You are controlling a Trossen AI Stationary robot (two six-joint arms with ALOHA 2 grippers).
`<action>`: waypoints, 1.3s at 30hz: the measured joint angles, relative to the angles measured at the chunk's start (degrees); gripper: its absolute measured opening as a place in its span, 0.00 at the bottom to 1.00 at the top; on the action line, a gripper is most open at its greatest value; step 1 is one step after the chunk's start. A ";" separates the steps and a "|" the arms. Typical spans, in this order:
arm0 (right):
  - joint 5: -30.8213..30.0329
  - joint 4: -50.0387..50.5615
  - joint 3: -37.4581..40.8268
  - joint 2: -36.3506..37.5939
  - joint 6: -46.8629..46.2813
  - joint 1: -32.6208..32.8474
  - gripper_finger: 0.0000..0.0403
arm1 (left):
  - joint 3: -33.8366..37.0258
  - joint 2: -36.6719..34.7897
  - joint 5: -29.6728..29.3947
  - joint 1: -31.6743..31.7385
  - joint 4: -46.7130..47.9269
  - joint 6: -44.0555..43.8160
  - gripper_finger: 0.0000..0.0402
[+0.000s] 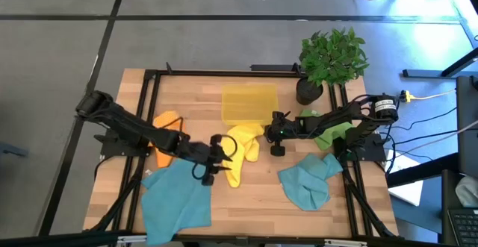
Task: Fold microfiber towels
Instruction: Fold the yellow microfiber towel
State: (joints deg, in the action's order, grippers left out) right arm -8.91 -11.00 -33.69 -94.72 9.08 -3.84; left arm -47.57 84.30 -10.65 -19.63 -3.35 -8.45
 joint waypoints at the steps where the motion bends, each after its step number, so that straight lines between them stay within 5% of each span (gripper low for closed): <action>1: 0.01 -0.02 0.00 0.00 0.00 0.00 0.01 | -0.72 1.05 -0.60 -0.71 -0.01 0.00 0.33; 21: 1.15 -0.18 -0.07 0.02 -0.94 -0.02 0.01 | -6.72 16.17 -4.64 -6.39 -0.94 -2.01 0.34; 39: 2.54 0.01 -0.53 0.04 -1.28 -0.13 0.01 | -6.67 21.29 1.08 -6.28 -4.38 -9.40 0.40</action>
State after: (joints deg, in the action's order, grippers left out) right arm -6.37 -10.98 -34.22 -94.67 7.80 -3.97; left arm -54.24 105.59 -9.57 -25.91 -7.73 -17.85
